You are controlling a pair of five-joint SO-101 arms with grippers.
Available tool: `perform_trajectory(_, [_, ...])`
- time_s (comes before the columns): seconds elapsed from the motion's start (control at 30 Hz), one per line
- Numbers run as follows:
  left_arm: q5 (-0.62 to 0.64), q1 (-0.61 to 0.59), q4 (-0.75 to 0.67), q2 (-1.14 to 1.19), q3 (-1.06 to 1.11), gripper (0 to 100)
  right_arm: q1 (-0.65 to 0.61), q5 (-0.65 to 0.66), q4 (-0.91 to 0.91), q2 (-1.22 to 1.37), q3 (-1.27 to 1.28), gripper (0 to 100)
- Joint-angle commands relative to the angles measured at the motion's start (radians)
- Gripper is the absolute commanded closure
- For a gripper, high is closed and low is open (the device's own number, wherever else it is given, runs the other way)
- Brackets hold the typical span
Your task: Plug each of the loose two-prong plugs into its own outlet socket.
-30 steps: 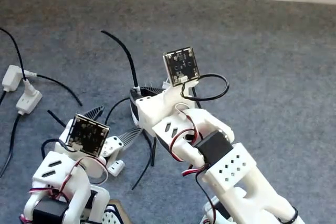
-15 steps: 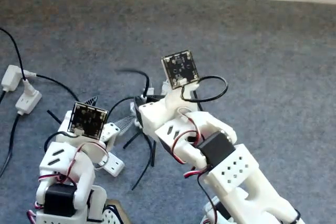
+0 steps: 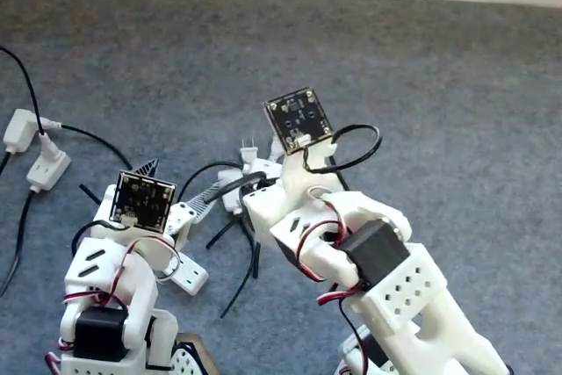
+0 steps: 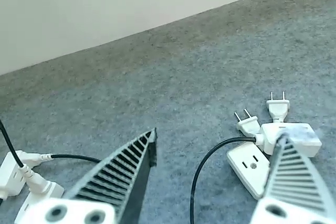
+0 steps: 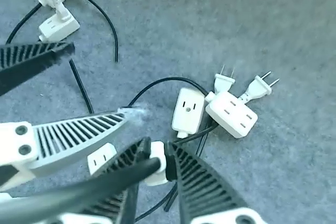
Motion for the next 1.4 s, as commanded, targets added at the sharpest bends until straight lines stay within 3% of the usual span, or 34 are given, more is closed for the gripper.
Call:
perform_trajectory(0.0, [-0.009,-0.01,-0.012,-0.001,-0.013,66,0.064,0.028,0.008,-0.016,-0.09,99.5])
perform_trajectory(0.23, [-0.009,0.077,0.087,-0.007,-0.071,66,0.119,-0.021,-0.182,-0.018,-0.008,99.5])
perform_trajectory(0.47, [-0.009,0.168,0.08,-0.001,-0.061,66,0.019,-0.086,-0.226,-0.01,0.027,99.5])
perform_trajectory(0.6, [-0.011,0.154,-0.018,-0.001,0.002,66,-0.027,-0.086,-0.191,-0.008,0.018,99.5])
perform_trajectory(0.77, [-0.011,0.03,-0.104,0.001,0.035,66,-0.039,-0.054,-0.134,-0.008,0.018,99.5])
perform_trajectory(1.23, [-0.011,0.01,-0.104,0.001,0.035,66,-0.038,0.029,-0.07,-0.007,0.027,99.5])
perform_trajectory(1.37, [-0.011,0.01,-0.051,-0.008,0.035,66,0.056,0.031,-0.068,-0.007,0.044,99.5])
